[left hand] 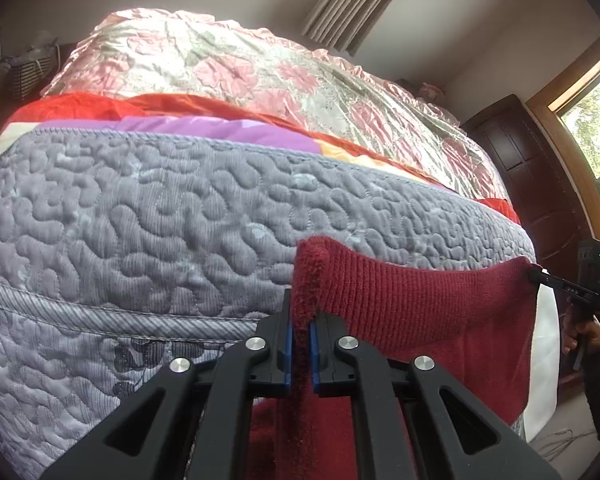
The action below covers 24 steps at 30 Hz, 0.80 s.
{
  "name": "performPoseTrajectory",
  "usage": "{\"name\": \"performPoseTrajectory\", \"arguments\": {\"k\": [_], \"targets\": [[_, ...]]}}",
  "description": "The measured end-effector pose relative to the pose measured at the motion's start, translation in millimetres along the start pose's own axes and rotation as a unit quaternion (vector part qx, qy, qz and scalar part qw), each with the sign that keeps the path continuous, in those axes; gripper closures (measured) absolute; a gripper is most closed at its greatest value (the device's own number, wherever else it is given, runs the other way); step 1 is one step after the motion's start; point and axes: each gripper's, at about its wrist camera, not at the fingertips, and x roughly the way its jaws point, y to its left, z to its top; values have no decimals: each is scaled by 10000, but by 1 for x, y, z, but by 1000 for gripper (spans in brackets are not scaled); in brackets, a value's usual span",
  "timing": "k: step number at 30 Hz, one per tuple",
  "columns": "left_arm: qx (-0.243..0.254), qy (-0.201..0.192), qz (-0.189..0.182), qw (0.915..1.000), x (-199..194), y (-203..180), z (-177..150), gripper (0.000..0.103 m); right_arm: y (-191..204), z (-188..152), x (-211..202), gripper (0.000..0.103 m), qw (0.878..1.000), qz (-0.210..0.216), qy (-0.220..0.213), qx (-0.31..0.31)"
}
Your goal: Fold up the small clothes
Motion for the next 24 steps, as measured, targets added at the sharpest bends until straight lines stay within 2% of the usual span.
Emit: {"name": "performPoseTrajectory", "arguments": {"k": [7,8,9,10,11,12,15,17,20,23,24], "targets": [[-305,288,71,9991,28,24,-12,97,-23,-5,37,97,9989,36,315,331],[-332,322,64,9989,28,24,-13,95,-24,-7,37,96,9988,42,301,380],[-341,322,94,9989,27,23,-13,89,-25,-8,34,90,9986,65,250,455],[-357,316,122,9988,24,22,-14,87,-26,-11,28,86,9983,69,175,550],[-347,283,244,9987,18,19,-14,77,-27,-13,18,79,9979,71,49,643],[-283,207,425,9985,10,15,-17,69,-27,-18,5,78,9974,83,-126,710],[-82,-99,723,9973,-26,-4,-27,64,-14,-44,-37,78,9963,183,-454,701],[-69,-207,506,9985,-44,-20,-42,62,-3,-66,-48,78,9970,312,-354,614],[198,119,78,9997,-40,-49,-74,62,7,-96,-34,78,9973,468,44,570],[429,586,279,9970,-13,-59,-109,62,-1,-112,-4,80,9956,388,402,748],[359,704,359,9962,-4,-53,-116,63,-8,-115,4,91,9946,350,467,860]]}}
